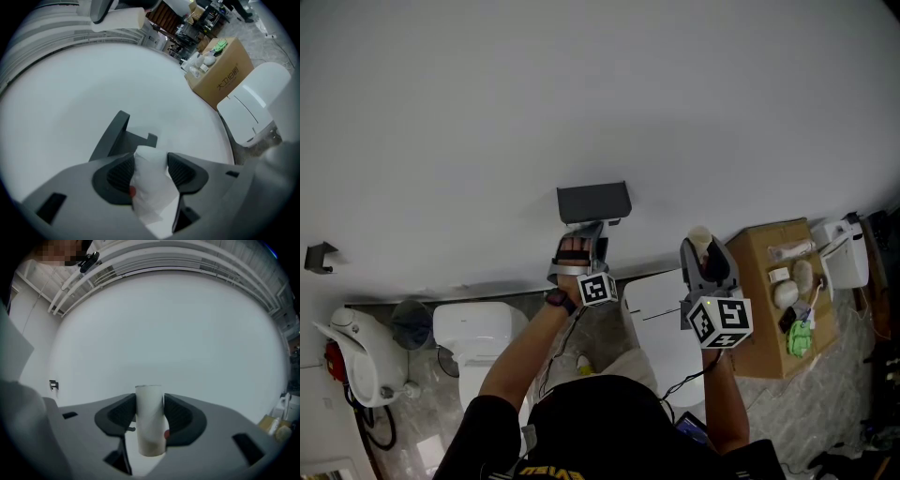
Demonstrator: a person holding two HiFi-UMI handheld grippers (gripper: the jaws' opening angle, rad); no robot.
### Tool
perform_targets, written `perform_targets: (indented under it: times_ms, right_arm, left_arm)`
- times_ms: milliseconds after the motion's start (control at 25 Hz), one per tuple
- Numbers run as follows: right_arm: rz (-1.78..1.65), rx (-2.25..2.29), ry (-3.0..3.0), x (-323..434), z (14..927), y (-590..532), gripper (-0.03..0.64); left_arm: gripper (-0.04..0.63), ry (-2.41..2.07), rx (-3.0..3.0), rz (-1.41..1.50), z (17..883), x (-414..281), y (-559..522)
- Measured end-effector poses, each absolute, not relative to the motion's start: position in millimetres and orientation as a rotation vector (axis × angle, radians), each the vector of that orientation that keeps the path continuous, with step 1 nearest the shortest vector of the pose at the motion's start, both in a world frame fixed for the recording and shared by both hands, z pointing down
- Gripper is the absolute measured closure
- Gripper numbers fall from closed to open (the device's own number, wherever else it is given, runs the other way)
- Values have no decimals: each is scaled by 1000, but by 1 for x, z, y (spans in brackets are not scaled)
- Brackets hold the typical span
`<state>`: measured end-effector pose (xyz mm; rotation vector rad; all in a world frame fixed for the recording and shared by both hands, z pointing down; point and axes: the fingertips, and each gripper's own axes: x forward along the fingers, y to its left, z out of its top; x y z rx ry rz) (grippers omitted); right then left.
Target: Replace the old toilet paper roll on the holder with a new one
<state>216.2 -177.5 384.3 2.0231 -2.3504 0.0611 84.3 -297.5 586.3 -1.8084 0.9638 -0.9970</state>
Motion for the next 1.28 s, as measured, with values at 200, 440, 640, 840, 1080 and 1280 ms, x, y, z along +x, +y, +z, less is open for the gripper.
perform_targets:
  times_ms: [200,440,640,840,1080,1280]
  right_arm:
    - [56,2021,-2351,216,384,-177,431]
    - [55,2025,-2349,216,383,-175,431]
    - [53,2027,-2349,217,383,-175,431]
    - [55,2020,-2356,214,384,-175,431]
    - [60,2001,-2368,207,387,-178,431]
    - [57,1986,-2377,202,387,-178,431]
  left_arm:
    - [360,968,-1808,-984,592,84,-299]
    - [362,966,-1799,-994,589,82,-298]
    - [359,963,-1794,-1008,586,81,-296]
    - [368,995,-1797,-962,576,80,-279]
    - [374,1057,-1848,-870,555,74,-258]
    - [397,1122,-1931,-798,528,50,-222]
